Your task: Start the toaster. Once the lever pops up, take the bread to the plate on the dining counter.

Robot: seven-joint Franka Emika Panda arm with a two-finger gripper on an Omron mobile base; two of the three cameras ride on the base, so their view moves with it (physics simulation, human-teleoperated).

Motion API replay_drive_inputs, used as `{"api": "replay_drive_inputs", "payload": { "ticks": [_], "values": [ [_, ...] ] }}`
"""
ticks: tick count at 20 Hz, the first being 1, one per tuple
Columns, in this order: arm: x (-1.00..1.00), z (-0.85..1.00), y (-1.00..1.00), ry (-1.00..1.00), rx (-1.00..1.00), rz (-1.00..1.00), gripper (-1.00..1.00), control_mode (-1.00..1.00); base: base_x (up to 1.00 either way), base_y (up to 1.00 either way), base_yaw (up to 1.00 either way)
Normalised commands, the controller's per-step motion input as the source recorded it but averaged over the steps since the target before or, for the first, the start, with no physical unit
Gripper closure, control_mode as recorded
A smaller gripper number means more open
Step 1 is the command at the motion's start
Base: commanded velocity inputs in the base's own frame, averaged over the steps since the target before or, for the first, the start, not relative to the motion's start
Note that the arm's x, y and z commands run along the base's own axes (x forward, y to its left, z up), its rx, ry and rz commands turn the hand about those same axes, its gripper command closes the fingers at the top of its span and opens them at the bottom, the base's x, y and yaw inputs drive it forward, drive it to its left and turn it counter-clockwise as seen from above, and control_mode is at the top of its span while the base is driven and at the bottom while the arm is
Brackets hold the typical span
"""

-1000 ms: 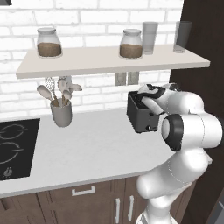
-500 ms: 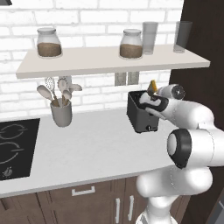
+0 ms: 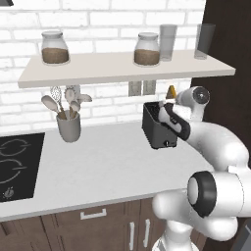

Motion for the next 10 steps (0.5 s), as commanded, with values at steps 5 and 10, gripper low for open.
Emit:
{"api": "replay_drive_inputs", "payload": {
  "ticks": [5, 10],
  "values": [
    [-0.93, 0.05, 0.11, 0.19, 0.00, 0.00, 1.00, -1.00, 0.00, 0.00, 0.00],
    [-1.00, 0.11, 0.21, 0.17, 0.00, 0.00, 1.00, -1.00, 0.00, 0.00, 0.00]
  ]
}}
